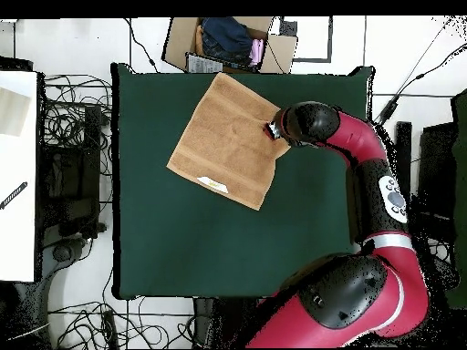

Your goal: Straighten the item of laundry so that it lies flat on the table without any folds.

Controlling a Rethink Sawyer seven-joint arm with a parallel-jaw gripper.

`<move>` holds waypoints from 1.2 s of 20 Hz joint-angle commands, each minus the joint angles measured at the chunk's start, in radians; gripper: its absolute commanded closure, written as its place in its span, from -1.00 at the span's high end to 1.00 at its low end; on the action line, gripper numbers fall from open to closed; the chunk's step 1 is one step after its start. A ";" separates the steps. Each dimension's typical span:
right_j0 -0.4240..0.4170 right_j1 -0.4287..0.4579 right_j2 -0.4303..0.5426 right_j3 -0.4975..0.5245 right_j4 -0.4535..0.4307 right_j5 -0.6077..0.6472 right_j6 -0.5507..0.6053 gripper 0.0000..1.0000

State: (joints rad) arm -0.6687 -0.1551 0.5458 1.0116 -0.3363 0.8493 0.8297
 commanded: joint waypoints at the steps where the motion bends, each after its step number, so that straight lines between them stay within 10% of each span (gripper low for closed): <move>1: 0.027 0.099 0.001 -0.053 -0.052 -0.098 -0.004 1.00; 11: 0.033 0.117 0.005 -0.085 -0.051 -0.084 -0.014 1.00; 24: 0.022 -0.082 -0.039 0.093 -0.039 -0.059 0.077 1.00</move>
State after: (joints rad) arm -0.6625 -0.1670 0.5451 1.0076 -0.3415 0.8485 0.8297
